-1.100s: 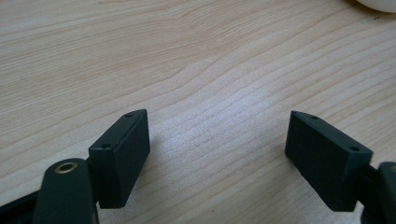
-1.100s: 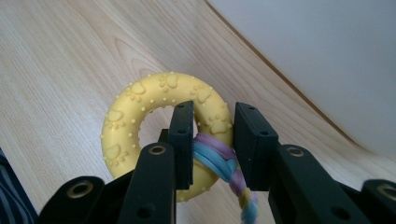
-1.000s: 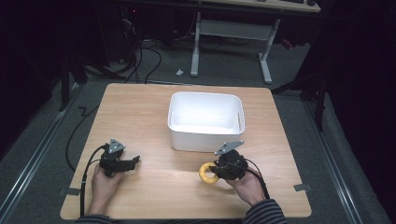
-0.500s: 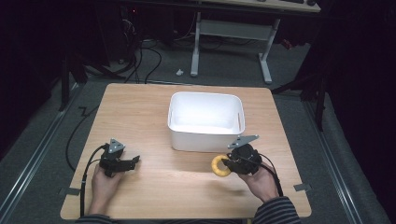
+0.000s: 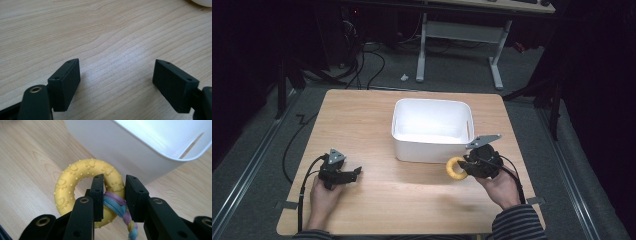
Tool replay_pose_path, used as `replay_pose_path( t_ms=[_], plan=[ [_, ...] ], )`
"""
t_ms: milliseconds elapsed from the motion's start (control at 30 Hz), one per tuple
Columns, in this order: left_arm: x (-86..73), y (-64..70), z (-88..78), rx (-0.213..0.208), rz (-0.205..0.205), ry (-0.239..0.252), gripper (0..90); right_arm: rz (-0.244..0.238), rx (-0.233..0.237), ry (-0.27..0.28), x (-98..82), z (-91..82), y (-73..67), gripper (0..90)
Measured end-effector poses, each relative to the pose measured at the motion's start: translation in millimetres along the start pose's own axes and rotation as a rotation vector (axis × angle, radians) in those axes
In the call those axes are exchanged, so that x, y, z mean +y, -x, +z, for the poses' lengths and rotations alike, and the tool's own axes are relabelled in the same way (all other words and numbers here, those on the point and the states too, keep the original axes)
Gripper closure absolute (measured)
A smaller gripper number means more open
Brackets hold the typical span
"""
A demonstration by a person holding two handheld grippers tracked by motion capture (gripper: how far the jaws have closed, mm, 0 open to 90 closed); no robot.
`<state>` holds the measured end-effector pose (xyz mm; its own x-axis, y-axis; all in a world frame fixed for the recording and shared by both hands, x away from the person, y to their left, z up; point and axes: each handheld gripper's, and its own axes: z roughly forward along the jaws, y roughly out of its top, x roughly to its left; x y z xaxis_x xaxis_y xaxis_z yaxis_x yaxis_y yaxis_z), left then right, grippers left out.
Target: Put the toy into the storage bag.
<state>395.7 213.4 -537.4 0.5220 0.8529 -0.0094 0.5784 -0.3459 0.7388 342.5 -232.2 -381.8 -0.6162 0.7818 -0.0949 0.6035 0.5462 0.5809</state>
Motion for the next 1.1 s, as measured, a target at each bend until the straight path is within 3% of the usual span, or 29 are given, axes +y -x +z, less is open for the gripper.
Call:
replay_pose_path(
  t_ms=[200, 467, 1100],
  plan=[
    [0.0, 0.0, 0.0, 0.000, 0.000, 0.000, 22.5, -0.008, -0.009, 0.000, 11.2, -12.3, 7.1, 69.9],
    [-0.1, 0.1, -0.1, 0.000, 0.000, 0.000, 22.5, 0.016, -0.021, 0.000, 21.2, -25.1, 19.2, 69.9],
    [0.0, 0.0, -0.1, 0.000, -0.001, 0.000, 22.5, 0.040, -0.051, 0.023, 60.3, -28.7, 37.4, 69.9]
  ],
)
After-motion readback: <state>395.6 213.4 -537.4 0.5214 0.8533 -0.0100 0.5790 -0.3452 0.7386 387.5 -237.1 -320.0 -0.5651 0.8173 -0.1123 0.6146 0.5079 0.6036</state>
